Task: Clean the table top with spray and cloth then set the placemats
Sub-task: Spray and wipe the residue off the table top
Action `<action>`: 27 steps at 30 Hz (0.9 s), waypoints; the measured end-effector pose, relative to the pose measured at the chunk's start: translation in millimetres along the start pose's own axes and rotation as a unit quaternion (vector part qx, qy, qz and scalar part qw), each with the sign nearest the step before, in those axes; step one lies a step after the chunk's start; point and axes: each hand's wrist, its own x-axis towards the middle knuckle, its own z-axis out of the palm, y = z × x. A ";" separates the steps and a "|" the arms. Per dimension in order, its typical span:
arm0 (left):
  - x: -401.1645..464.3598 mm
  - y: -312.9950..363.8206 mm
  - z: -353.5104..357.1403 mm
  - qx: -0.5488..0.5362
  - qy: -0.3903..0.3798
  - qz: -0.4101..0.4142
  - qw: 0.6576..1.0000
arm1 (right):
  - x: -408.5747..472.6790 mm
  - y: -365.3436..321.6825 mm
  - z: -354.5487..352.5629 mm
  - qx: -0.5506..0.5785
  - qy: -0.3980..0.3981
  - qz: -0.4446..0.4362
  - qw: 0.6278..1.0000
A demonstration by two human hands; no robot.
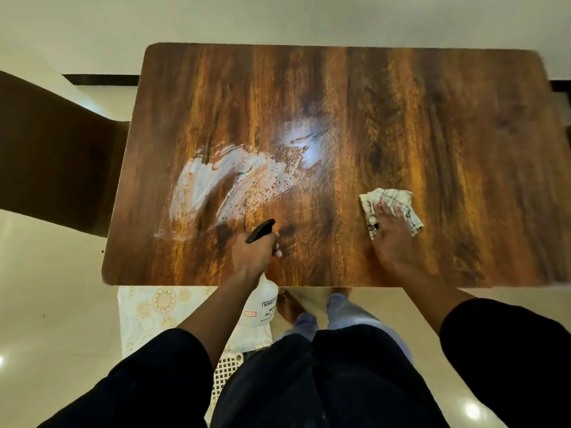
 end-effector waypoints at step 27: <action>-11.5 11.8 11.0 -0.016 0.034 0.009 0.999 | -0.8 -61.2 19.7 0.055 -0.062 -0.108 0.991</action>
